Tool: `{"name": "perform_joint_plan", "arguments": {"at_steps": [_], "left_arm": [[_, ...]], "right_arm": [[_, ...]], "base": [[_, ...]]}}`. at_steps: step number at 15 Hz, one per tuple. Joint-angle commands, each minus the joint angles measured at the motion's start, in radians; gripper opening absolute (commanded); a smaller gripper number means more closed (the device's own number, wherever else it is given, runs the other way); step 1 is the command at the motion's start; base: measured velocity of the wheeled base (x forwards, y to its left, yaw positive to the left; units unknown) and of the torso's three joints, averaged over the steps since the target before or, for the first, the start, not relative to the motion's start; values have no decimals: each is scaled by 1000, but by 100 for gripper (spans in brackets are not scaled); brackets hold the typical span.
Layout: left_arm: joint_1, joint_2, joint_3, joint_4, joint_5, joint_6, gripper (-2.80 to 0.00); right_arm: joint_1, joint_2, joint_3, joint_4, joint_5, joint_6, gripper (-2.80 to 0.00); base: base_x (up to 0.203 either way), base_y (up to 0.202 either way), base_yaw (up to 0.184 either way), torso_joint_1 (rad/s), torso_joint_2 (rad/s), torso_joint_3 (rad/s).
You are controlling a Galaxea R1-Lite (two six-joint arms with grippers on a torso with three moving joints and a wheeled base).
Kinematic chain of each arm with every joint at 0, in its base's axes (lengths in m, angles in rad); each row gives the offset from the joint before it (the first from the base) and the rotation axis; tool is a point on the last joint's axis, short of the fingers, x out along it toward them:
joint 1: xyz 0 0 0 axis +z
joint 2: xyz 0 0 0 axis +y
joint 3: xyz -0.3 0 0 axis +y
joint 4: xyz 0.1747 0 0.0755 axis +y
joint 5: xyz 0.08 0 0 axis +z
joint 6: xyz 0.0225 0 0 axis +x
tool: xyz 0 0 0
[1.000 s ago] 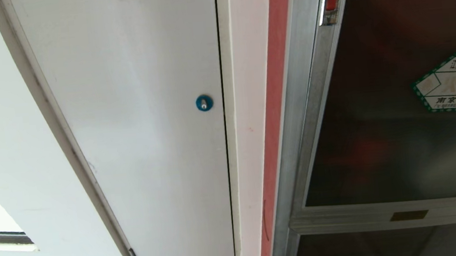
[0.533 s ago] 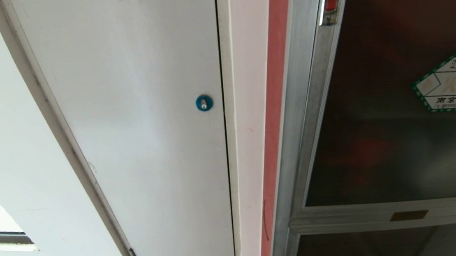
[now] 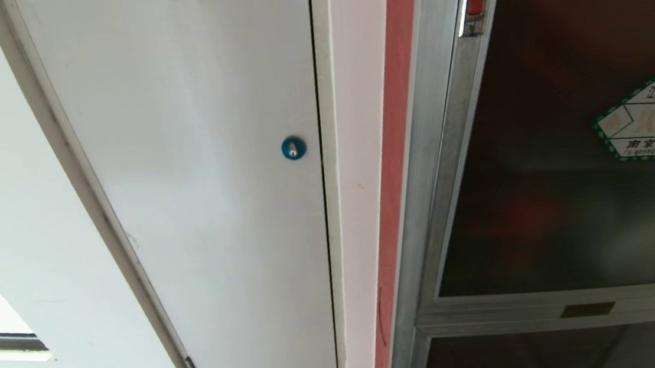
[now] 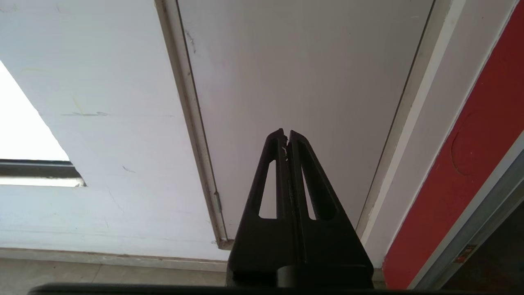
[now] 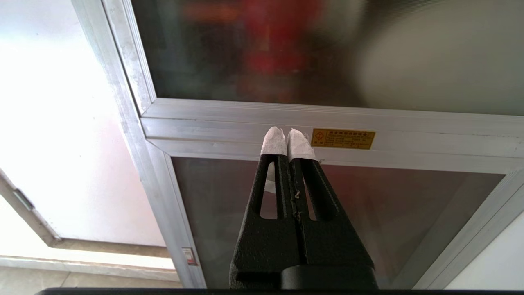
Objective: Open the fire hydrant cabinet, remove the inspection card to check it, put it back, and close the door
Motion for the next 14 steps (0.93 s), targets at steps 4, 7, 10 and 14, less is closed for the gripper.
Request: {"name": "perform_joint_plan", "arguments": {"at_steps": [4, 7, 10, 14], "left_arm": [[0, 0, 12, 0, 0, 0, -280], [0, 0, 12, 0, 0, 0, -280], [0, 0, 12, 0, 0, 0, -280], [0, 0, 12, 0, 0, 0, -280]], "right_arm": [[0, 2, 3, 0, 0, 19, -280], [0, 2, 3, 0, 0, 21, -280], [0, 2, 3, 0, 0, 21, -280], [0, 2, 3, 0, 0, 21, -280]], "base": [[0, 0, 0, 0, 0, 0], [0, 0, 0, 0, 0, 0], [0, 0, 0, 0, 0, 0], [0, 0, 0, 0, 0, 0]]}}
